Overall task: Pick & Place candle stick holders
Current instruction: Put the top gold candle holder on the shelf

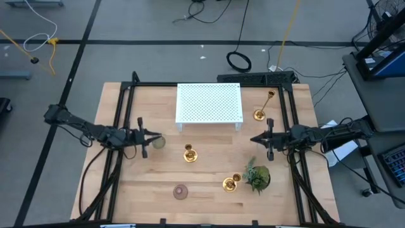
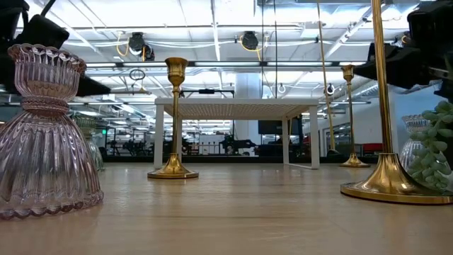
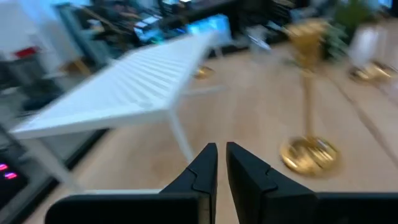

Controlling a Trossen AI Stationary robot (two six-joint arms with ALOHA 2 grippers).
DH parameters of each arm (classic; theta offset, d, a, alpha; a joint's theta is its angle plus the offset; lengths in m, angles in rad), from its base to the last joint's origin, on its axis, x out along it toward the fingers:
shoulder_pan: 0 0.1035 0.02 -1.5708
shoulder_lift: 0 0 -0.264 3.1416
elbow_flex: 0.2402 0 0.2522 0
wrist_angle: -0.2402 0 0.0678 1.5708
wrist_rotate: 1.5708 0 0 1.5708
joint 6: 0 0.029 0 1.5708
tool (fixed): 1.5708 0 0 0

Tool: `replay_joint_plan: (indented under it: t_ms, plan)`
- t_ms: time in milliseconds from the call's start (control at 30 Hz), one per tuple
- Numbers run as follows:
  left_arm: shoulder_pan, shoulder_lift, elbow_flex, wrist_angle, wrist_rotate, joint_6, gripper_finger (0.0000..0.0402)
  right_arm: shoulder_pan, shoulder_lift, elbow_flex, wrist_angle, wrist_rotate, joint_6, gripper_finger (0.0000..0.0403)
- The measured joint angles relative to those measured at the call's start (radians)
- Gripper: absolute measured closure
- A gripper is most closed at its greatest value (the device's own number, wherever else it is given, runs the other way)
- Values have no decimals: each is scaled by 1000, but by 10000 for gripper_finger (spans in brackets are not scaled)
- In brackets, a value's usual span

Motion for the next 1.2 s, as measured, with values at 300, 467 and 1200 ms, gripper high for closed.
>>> replay_joint_plan:
  t_ms: [300, 467, 1200]
  plan:
    - [2, 0, 0, 31, -112, 231, 360, 0, 0, 0, 7, -2, 93, 403]
    - [2, 0, 0, 31, -140, 306, 360, 0, 0, 0, 36, -1, 193, 403]
    - [5, 1, 0, 325, -93, 225, 360, -1, 14, 0, 301, 540, 133, 399]
